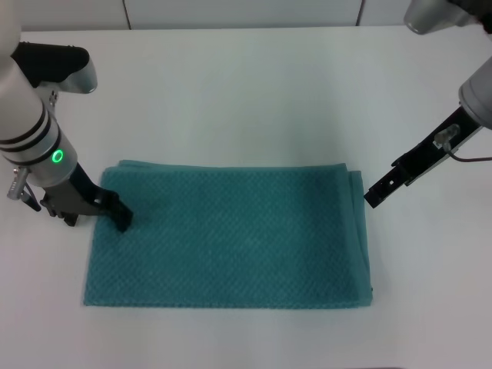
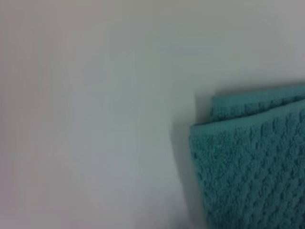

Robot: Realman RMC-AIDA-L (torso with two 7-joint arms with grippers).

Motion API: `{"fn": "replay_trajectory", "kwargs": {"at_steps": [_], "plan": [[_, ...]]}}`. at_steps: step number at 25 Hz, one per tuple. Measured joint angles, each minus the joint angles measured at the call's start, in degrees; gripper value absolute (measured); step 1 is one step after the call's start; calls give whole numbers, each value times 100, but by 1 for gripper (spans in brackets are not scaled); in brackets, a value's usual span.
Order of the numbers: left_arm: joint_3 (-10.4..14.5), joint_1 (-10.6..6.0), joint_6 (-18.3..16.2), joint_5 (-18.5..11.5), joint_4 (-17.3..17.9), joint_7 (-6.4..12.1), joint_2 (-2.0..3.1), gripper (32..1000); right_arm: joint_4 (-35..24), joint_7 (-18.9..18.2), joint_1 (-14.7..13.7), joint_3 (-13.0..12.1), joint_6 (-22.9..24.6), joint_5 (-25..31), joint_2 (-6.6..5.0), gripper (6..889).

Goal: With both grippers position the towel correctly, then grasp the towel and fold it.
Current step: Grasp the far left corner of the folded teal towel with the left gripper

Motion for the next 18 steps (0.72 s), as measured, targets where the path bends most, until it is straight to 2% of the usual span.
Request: {"fn": "replay_trajectory", "kwargs": {"at_steps": [6,17,18], "plan": [[0,-3,14,0,3,0,0,909,0,-1,0,0,7,0,0,860],[60,-6,35,-1,35,14,3,809,0,-5,0,0,8,0,0,859],[89,-8,40,-1,36,15,5,768,0,-7,0,0,8,0,0,859]]}}
